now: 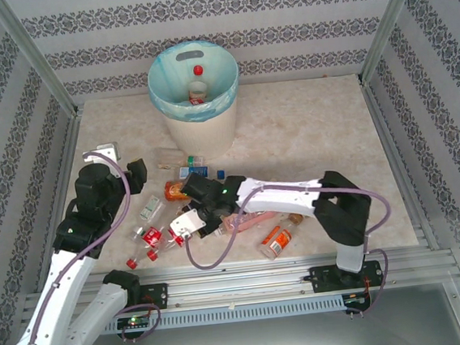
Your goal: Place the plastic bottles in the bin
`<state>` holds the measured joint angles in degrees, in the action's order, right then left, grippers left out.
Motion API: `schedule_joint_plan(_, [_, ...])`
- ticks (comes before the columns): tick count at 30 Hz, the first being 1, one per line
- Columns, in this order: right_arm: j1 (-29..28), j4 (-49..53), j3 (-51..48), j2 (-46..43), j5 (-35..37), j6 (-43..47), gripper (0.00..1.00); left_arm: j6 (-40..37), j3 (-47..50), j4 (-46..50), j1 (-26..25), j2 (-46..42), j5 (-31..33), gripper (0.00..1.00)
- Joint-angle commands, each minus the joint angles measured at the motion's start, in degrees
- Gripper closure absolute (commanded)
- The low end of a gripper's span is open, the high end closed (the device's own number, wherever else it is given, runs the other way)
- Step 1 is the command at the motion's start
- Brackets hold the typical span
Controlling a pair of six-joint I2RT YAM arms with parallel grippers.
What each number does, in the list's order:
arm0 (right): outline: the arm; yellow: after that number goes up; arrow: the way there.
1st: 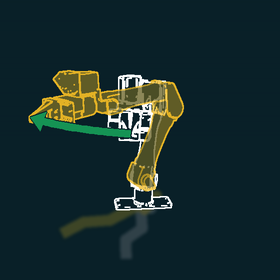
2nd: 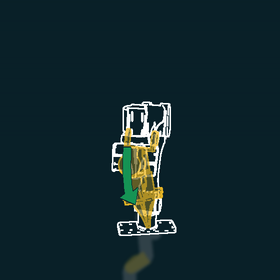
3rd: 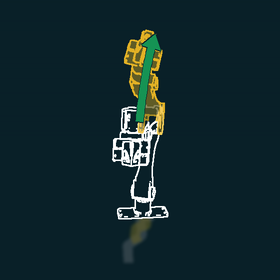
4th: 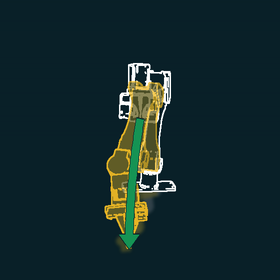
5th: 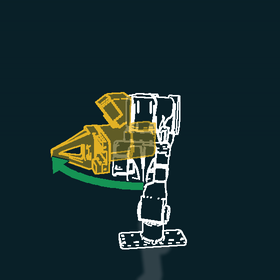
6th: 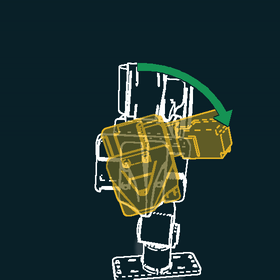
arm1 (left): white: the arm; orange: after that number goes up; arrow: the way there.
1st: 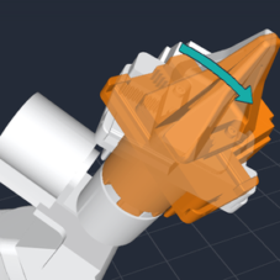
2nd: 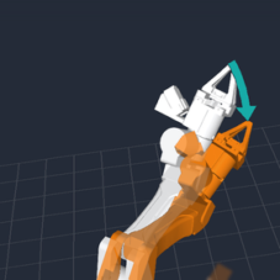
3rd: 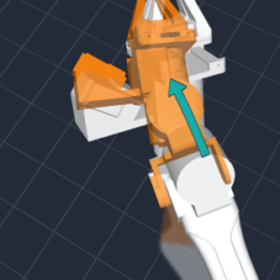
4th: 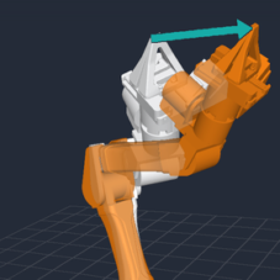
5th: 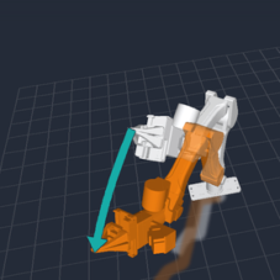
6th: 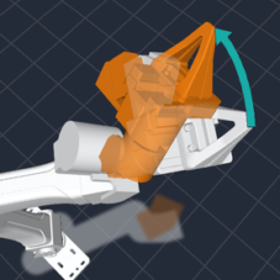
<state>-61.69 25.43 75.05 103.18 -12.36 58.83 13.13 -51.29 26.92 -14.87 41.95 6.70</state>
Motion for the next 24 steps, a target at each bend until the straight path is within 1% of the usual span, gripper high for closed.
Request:
schedule_joint_plan(1, [0.4,-1.8,-2.5,-5.6,-2.0,-1.1,0.54,-4.8,-3.7,-4.2,0.7,0.4,-5.1,0.35])
schedule_joint_plan(5, [1.3,-4.8,-5.2,-11.2,-0.2,-4.3,0.54,-7.6,-7.4,-5.7,0.7,2.1,-9.5,0.35])
schedule_joint_plan(8, [2.2,-5.8,-6.6,-15.3,1.9,-7.8,0.55,-9.2,-10.2,-7.1,0.7,3.4,-14.1,0.35])
schedule_joint_plan(11, [4.0,-8.2,-9.7,-20.4,3.1,-13.4,0.56,-9.9,-12.4,-8.9,0.7,4.9,-20.6,0.35])
schedule_joint_plan(13, [5.7,-10.8,-12.9,-24.6,3.9,-17.8,0.56,-9.7,-13.5,-10.3,0.7,6.1,-26.2,0.35])
schedule_joint_plan(17, [9.2,-13.9,-18.8,-33.3,4.6,-25.6,0.56,-7.7,-13.8,-14.9,0.7,8.3,-35.3,0.35])
schedule_joint_plan(19, [11.1,-14.9,-21.5,-38.1,4.5,-29.1,0.57,-5.5,-13.7,-17.2,0.7,9.5,-39.3,0.32])
schedule_joint_plan(22, [14.3,-16.1,-24.4,-44.1,4.6,-34.5,0.56,-1.9,-13.5,-20.9,0.6,11.1,-44.6,0.32])
schedule_joint_plan(24, [16.8,-16.5,-25.4,-47.2,3.7,-37.9,0.57,1.2,-13.1,-24.4,0.5,11.9,-47.9,0.31])
